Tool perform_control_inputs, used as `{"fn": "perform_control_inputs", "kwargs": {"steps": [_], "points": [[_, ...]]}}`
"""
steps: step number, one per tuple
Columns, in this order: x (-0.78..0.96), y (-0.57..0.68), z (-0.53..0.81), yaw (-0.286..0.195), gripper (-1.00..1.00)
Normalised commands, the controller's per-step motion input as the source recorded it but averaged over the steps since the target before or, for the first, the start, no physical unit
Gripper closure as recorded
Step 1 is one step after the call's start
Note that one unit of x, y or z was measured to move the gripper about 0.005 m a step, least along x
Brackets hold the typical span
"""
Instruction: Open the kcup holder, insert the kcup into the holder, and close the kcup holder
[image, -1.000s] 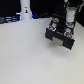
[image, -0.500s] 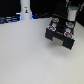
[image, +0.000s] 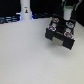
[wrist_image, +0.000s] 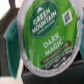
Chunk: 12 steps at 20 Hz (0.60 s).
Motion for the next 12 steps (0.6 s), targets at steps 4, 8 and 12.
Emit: {"fn": "perform_control_inputs", "kwargs": {"steps": [4,8,12], "points": [[-0.12,-0.05,-0.17,0.023,1.00],[-0.02,-0.05,-0.20,0.011,1.00],[0.03,-0.06,-0.18,0.004,1.00]]}}
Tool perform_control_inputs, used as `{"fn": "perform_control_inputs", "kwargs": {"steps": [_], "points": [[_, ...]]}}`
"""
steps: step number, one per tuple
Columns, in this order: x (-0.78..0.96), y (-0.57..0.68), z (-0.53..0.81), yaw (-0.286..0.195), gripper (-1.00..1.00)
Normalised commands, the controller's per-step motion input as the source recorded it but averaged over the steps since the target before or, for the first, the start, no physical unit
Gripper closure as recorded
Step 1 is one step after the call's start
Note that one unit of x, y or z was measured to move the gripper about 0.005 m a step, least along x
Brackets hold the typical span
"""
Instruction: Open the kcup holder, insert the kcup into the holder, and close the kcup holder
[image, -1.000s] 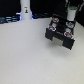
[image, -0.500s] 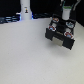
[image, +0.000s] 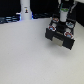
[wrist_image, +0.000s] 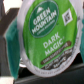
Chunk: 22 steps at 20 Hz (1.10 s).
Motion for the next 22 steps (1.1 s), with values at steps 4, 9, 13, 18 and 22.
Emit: {"fn": "perform_control_inputs", "kwargs": {"steps": [4,9,13,18,22], "points": [[0.07,-0.06,-0.17,-0.003,1.00],[0.05,-0.04,-0.16,-0.004,1.00],[0.06,-0.06,-0.13,-0.004,1.00],[0.04,-0.05,-0.16,-0.005,1.00],[0.00,-0.07,-0.18,0.003,1.00]]}}
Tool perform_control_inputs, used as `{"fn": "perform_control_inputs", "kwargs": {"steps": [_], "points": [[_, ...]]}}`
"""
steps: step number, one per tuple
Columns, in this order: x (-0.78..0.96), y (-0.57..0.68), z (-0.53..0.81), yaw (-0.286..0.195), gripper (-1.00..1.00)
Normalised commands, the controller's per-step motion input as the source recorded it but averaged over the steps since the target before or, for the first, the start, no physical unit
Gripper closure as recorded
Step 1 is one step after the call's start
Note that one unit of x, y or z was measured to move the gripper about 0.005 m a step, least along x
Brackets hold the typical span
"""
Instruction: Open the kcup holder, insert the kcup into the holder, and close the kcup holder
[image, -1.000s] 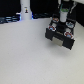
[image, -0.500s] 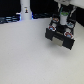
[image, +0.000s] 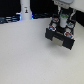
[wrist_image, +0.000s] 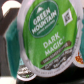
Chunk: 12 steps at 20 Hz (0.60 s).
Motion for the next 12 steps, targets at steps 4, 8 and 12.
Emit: {"fn": "perform_control_inputs", "kwargs": {"steps": [4,8,12], "points": [[0.02,-0.05,-0.17,-0.008,1.00],[-0.11,-0.06,-0.07,-0.009,1.00],[-0.08,0.00,0.02,-0.004,1.00]]}}
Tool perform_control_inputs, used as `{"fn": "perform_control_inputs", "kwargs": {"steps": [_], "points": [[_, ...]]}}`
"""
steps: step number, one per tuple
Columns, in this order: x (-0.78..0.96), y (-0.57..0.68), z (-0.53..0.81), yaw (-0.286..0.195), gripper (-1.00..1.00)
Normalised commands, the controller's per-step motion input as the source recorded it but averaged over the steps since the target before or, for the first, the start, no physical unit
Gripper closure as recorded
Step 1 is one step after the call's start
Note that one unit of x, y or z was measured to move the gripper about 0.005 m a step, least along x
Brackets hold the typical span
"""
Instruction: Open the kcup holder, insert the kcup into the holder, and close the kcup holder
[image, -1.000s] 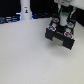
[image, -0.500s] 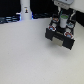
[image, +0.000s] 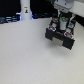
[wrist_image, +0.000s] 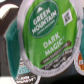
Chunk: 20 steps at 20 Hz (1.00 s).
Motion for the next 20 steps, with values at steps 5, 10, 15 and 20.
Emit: {"fn": "perform_control_inputs", "kwargs": {"steps": [5,10,15,20], "points": [[-0.28,0.01,0.25,-0.030,1.00],[-0.33,-0.09,0.11,-0.030,1.00],[-0.23,-0.18,-0.09,-0.016,1.00],[-0.21,-0.20,-0.18,-0.007,1.00]]}}
